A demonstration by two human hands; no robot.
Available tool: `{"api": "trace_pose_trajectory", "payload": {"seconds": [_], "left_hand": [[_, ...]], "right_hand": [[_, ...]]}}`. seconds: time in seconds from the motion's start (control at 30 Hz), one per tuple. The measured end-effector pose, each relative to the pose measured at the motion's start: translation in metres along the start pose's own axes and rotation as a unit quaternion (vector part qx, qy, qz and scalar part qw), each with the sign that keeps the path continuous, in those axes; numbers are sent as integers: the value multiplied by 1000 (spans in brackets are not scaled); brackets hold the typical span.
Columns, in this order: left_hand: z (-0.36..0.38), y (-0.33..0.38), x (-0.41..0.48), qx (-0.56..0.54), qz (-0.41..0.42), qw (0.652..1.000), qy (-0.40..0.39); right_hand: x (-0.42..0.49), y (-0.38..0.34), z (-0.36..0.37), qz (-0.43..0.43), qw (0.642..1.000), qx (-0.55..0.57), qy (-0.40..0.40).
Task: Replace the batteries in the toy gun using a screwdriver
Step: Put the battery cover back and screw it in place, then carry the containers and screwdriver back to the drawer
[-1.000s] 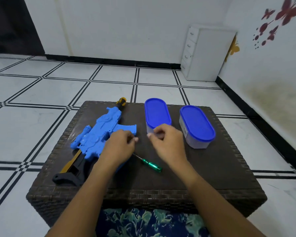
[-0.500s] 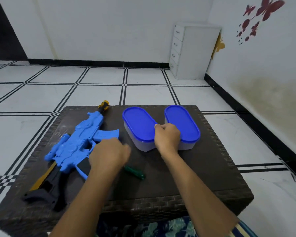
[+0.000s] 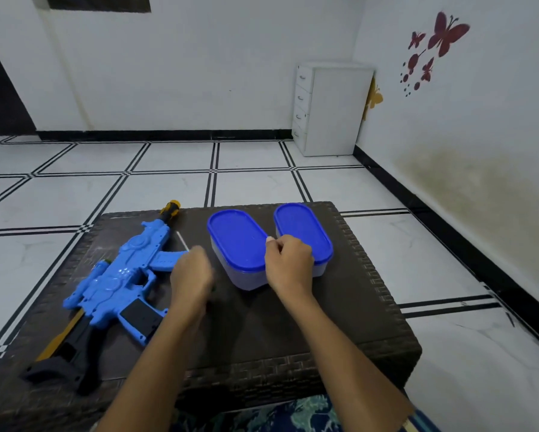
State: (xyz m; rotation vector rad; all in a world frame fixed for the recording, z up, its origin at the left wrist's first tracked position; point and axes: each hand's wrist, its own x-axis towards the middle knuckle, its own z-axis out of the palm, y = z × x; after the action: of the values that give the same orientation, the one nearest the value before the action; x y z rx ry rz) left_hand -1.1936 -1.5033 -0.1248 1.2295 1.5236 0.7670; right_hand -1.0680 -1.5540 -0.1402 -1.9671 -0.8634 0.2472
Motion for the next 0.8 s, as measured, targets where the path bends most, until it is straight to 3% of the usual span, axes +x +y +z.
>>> {"api": "trace_pose_trajectory", "payload": {"seconds": [0.07,0.13,0.23,0.33,0.4,0.47,0.57,0.67,0.8], "left_hand": [[6,5,3,-167,-67,983,-38],[13,4,7,-230,-88,963,-106],[15,3,12,-235,-50,966,-99],[17,3,11,-188,-20,977,-101],[21,1,10,-131,5,986,-102],[23,1,8,-108,11,988,-108],[19,0,8,-98,11,988,-121],[16,5,9,-104,6,987,-119],[12,23,16,-122,-10,985,-121]], "right_hand": [[-3,2,-4,-35,999,20,-8],[-5,3,-10,-66,997,35,-19],[-4,-1,-27,-81,995,41,-30],[9,-3,-56,-87,990,8,111],[31,2,-73,-40,981,-85,172],[56,15,-79,84,980,-155,90],[78,38,-70,236,970,19,-56],[85,56,-62,239,959,107,-106],[85,54,-64,214,956,162,-118]]}}
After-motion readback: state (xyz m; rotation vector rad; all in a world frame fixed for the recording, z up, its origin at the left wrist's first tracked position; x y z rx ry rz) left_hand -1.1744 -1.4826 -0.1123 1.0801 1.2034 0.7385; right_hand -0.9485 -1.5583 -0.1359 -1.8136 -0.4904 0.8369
